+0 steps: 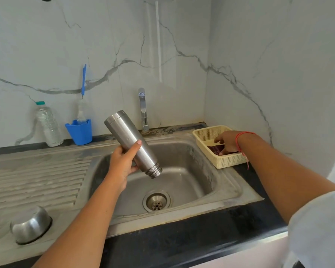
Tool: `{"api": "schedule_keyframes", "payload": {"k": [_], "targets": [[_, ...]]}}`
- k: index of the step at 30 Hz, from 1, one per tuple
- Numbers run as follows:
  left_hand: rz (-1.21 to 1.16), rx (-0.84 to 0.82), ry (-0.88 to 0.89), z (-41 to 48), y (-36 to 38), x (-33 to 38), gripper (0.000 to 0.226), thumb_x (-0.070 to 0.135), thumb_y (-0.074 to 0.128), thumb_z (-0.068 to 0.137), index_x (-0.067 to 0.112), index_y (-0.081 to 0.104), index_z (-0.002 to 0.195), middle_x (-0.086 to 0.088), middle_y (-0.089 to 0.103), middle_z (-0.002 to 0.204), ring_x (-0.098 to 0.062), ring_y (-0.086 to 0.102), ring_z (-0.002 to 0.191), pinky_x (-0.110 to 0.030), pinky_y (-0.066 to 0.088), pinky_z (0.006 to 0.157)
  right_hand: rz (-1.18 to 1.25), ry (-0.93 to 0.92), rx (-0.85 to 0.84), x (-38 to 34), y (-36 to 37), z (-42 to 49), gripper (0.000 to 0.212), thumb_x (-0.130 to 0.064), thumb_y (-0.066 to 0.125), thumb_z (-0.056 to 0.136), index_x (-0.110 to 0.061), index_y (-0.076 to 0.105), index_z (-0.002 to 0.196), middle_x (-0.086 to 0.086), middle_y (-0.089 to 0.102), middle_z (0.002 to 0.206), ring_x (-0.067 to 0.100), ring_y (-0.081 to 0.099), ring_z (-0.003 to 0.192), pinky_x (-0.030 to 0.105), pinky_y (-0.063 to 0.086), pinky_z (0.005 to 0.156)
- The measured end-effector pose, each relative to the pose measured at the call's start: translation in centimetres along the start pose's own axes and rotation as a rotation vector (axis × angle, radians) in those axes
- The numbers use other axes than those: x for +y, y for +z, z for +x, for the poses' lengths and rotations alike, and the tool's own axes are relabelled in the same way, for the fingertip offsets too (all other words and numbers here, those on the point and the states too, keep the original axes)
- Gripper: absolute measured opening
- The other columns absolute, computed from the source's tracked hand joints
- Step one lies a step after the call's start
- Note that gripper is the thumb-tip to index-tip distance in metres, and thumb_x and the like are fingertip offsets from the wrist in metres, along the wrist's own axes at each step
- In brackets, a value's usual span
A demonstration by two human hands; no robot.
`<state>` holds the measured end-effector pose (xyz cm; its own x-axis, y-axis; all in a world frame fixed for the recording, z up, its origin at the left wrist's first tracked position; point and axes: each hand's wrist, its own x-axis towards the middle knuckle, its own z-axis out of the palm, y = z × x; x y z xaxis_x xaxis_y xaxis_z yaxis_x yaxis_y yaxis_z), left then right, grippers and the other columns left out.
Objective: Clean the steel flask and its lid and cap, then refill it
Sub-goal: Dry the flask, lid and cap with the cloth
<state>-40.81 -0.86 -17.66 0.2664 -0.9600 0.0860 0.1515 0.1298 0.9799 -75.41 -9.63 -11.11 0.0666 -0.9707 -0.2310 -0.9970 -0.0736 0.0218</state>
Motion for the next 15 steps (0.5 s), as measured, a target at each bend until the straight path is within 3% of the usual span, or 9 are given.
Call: {"api": "schedule_keyframes", "payload": {"k": [5, 9, 15], "targets": [[0.014, -0.012, 0.002, 0.2, 0.1, -0.1, 0.055, 0.042, 0.078, 0.088, 0.023, 0.056, 0.136, 0.000, 0.070, 0.125, -0.016, 0.071, 0.106, -0.039, 0.061, 0.083, -0.021, -0.003, -0.052, -0.1, -0.4, 1.0, 0.076, -0.033, 0.077, 0.087, -0.030, 0.040, 0.153, 0.003, 0.041, 0.156, 0.029, 0.045, 0.137, 0.045, 0.043, 0.110], [0.015, -0.008, 0.000, 0.3, 0.1, -0.2, 0.058, 0.042, 0.078, 0.088, 0.021, 0.056, 0.138, -0.001, 0.070, 0.126, -0.017, 0.071, 0.108, -0.042, 0.061, 0.087, -0.052, 0.003, -0.150, -0.3, -1.1, 0.7, 0.081, -0.032, 0.071, 0.093, -0.034, 0.024, 0.159, 0.002, 0.028, 0.163, 0.030, 0.033, 0.146, 0.046, 0.035, 0.113], [-0.016, 0.006, -0.006, 0.2, 0.0, 0.0, 0.057, 0.040, 0.077, 0.089, 0.021, 0.055, 0.137, -0.001, 0.069, 0.125, -0.016, 0.068, 0.109, -0.043, 0.060, 0.087, -0.100, 0.003, -0.172, -0.7, -1.4, 1.3, 0.074, -0.030, 0.074, 0.090, -0.031, 0.037, 0.154, 0.003, 0.039, 0.155, 0.029, 0.041, 0.139, 0.045, 0.040, 0.107]]}}
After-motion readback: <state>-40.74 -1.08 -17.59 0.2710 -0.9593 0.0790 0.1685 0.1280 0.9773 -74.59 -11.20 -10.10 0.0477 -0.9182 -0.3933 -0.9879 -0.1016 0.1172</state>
